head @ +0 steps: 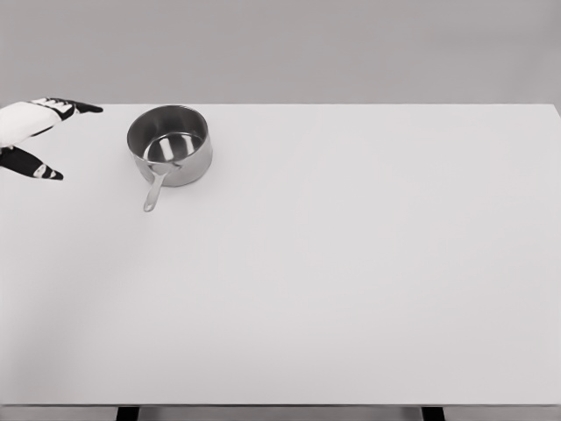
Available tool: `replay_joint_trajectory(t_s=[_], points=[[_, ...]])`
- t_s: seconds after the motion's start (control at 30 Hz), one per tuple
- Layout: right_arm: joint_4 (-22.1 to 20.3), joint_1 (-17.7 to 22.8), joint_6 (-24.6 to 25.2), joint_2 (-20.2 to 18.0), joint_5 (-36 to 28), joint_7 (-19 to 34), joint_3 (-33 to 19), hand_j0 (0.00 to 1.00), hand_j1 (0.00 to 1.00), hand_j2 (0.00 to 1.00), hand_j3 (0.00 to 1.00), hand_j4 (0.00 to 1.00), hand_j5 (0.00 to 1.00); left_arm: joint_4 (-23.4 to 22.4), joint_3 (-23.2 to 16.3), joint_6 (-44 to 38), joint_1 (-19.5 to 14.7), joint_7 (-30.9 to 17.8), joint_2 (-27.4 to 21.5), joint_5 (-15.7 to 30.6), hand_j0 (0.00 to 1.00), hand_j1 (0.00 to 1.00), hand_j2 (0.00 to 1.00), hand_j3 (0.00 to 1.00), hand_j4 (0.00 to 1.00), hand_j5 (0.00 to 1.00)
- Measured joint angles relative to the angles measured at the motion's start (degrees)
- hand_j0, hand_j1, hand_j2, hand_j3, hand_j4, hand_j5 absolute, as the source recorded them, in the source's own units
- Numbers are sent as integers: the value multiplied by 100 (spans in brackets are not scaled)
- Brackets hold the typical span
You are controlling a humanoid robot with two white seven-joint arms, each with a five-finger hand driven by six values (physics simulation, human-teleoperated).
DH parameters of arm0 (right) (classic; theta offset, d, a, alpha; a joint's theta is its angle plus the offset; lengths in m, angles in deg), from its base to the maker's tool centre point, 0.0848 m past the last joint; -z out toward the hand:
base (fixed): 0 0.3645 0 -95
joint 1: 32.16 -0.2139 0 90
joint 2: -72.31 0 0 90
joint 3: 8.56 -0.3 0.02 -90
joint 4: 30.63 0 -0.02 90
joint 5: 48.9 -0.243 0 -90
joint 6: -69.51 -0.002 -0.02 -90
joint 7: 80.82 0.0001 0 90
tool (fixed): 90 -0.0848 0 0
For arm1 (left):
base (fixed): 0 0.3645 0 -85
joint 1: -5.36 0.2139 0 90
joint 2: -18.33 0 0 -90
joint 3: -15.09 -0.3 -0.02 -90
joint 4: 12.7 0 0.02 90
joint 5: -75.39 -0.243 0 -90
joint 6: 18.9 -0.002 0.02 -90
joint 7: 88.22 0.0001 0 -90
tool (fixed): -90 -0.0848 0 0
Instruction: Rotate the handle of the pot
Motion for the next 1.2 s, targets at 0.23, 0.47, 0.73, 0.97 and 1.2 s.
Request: replay_joint_trajectory(t_s=[0.23,0.47,0.73,0.97,1.2], points=[[-2,9,34,0,7,6,7,100,100,100,100,100,100,10,-60,177,-44,-48,45,-36,100,100,100,100,100,100],[-1,9,43,0,8,8,8,100,100,100,100,100,100,221,-704,390,-1512,-221,45,41,100,100,100,100,100,100],[-1,9,44,0,7,8,9,100,100,100,100,100,100,1100,-3407,620,-2777,-238,44,666,100,100,100,100,100,100],[-1,9,44,0,8,8,9,100,100,100,100,100,100,1544,-3697,653,-2698,-239,-12,695,100,100,100,100,100,100],[-1,0,44,0,8,8,8,100,100,100,100,100,100,1586,-3732,656,-2487,-240,-10,466,100,100,100,100,100,100]])
